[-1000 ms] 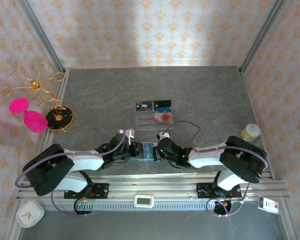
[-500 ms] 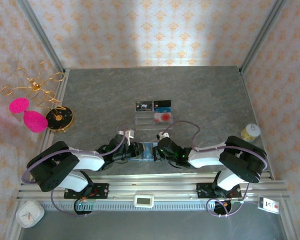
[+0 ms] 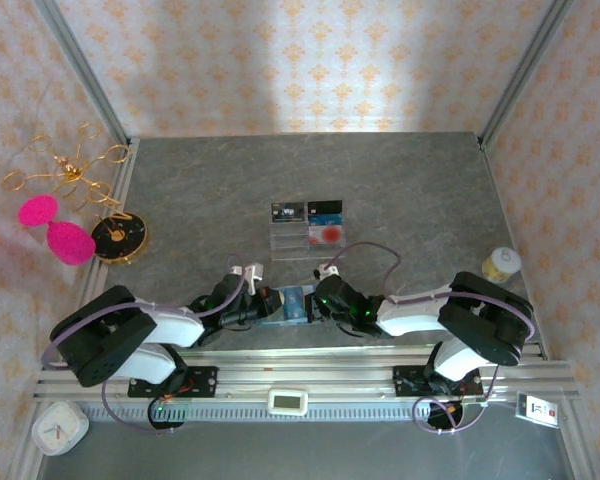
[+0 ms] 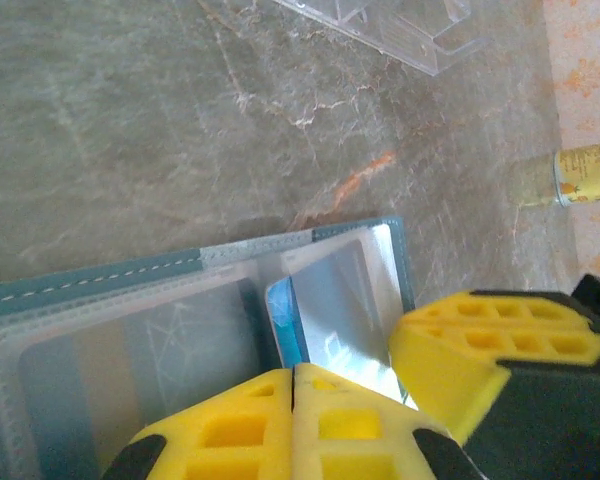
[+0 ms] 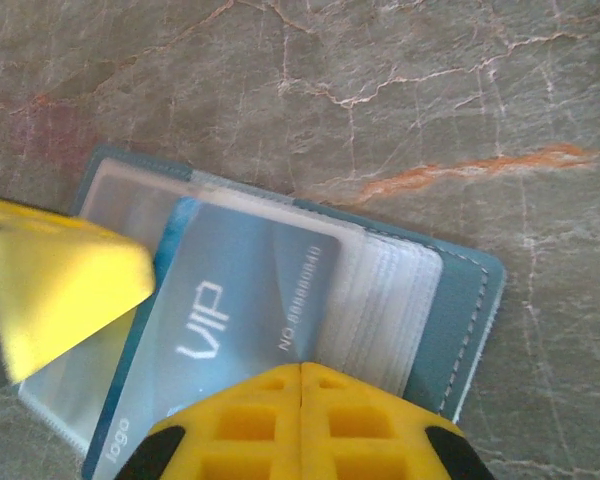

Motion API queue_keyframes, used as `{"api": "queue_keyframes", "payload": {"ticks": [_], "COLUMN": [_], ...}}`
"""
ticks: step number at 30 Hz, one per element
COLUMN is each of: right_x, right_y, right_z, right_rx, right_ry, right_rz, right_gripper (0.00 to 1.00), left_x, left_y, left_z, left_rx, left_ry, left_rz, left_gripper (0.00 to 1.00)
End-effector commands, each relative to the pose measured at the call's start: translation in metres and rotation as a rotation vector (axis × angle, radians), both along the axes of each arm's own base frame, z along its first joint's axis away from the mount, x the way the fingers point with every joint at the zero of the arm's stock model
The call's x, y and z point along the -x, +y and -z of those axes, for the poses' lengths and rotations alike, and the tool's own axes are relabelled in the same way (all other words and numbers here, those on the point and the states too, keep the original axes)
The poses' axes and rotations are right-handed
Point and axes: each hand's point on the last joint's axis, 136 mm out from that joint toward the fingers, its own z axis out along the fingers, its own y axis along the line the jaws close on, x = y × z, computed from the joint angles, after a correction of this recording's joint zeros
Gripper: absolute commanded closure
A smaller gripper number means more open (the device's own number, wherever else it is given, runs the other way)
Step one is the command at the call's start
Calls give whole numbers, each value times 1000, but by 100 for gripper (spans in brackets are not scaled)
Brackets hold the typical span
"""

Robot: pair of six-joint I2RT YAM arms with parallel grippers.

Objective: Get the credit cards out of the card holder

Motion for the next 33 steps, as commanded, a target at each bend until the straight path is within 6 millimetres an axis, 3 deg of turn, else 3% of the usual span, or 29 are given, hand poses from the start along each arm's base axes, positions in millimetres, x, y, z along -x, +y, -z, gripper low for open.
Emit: {"api": "queue_keyframes", "payload": {"ticks": [1,7,8,10,13,22,33], "right_x": [13,14,15,14,13,12,11], "right_y": [-17,-13,-12,-11,-10,-9,-5], "right_z": [23,24,25,23,22,22,20], "right_rx": [67,53,53,49,49,51,48], "right_ry": [62,70,72,70,64,64,59], "right_rz": [4,-9,-13,-14,-15,-17,-29], "right_gripper": [100,100,100,100,100,100,100], "left_x": [6,6,6,5,2,-4,-1], "left_y": [5,2,0,-1,0,0,3], "left_z": [-2,-8,-10,-10,-11,-10,13], "left_rx": [-2,26,39,48,47,7,-105], "left_ry": [-9,-16,-19,-17,-23,-22,73], "left_rz": [7,11,17,10,-5,-30,-60], "left_gripper": [100,100,98,82,75,75,73]}}
